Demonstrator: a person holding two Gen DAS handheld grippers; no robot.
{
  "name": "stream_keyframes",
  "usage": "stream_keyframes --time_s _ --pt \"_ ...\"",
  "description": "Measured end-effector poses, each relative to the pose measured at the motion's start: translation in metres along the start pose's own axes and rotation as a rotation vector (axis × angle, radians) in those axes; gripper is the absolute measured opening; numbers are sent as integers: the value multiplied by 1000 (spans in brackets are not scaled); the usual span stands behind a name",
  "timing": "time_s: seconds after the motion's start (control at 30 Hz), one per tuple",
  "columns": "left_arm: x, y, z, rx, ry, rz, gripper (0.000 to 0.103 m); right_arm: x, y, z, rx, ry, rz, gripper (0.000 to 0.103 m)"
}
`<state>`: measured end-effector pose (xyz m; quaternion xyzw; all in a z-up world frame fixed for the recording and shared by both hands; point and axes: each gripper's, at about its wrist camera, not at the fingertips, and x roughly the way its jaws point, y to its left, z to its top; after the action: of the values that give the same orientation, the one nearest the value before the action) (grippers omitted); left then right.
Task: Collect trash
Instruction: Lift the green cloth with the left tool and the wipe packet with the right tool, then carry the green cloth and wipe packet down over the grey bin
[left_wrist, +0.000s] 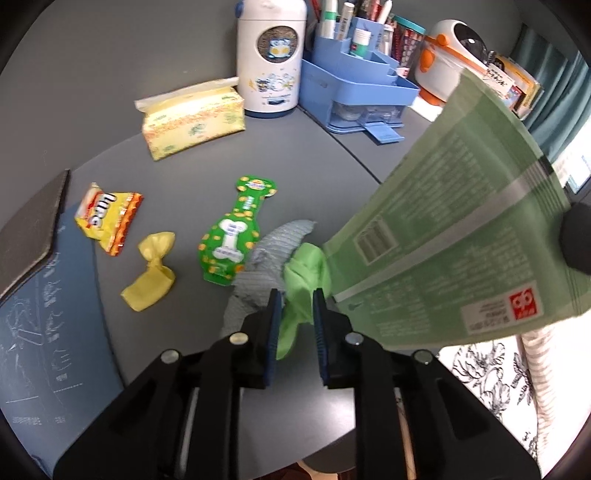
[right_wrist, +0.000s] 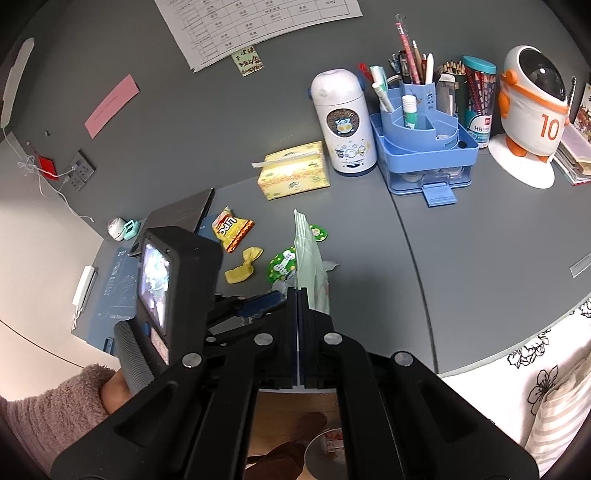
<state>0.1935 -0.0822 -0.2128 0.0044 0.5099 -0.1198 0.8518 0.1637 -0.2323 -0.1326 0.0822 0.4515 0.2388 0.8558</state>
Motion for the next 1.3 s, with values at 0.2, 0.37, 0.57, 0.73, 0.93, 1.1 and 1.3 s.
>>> stream_keyframes --time_s 0.2,0.37,0.57,0.73,0.93,1.1,1.3 --pt "12 -8 -3 36 26 31 20 0 1 -3 -2 7 5 0" --pt "19 -9 -6 47 29 65 21 0 1 -5 -3 10 8 0" --pt "26 -11 -6 57 26 69 41 0 -2 -5 5 6 13 0" --pt "33 -14 -3 56 39 57 17 -2 -5 -4 9 4 10 0" --pt "0 -18 0 47 -19 39 15 -17 -4 -3 2 -13 8 0" --pt "-39 -20 -6 8 -59 16 15 -42 -1 -4 -13 -36 20 0" --pt "-83 -25 -26 -34 -105 19 15 -77 4 -13 -41 -58 43 0"
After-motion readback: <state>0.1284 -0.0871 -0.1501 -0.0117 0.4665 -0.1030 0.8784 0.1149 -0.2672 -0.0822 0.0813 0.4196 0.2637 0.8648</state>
